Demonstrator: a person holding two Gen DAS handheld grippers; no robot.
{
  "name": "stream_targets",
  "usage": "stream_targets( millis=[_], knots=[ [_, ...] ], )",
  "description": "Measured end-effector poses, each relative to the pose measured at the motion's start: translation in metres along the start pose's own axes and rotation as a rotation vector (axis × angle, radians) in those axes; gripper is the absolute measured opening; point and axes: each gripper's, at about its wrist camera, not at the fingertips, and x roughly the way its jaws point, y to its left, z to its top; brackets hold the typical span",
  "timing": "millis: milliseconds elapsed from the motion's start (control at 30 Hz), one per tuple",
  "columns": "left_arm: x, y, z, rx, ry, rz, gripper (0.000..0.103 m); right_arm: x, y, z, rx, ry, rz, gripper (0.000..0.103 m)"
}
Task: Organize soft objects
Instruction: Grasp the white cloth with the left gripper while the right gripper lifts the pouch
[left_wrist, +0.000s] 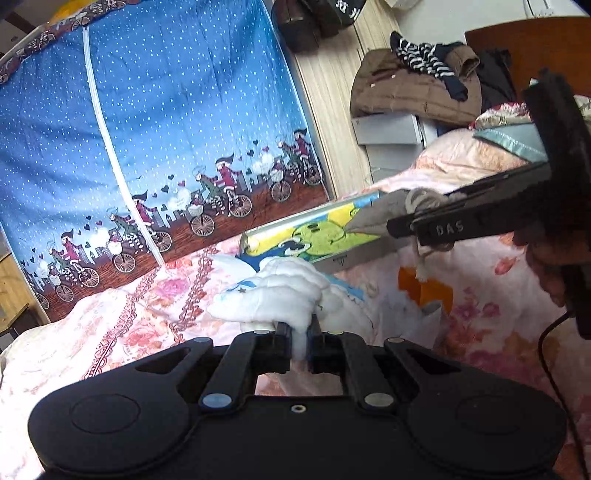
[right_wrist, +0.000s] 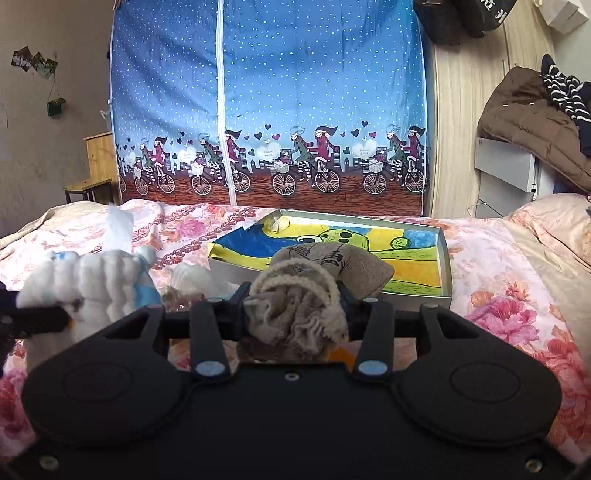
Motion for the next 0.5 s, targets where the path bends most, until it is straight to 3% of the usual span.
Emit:
stream_targets(
  millis=[267, 500],
  knots=[
    [0.01, 0.006, 0.032, 0.004, -0.087, 0.001, 0.007, 0.001, -0.007, 0.004, -0.004, -0.048, -0.031, 0.037],
    [0.087, 0.0, 0.081, 0.004, -0.199, 0.011, 0.007, 0.046, -0.031, 0.02, -0.059, -0.107, -0.114, 0.037]
  ],
)
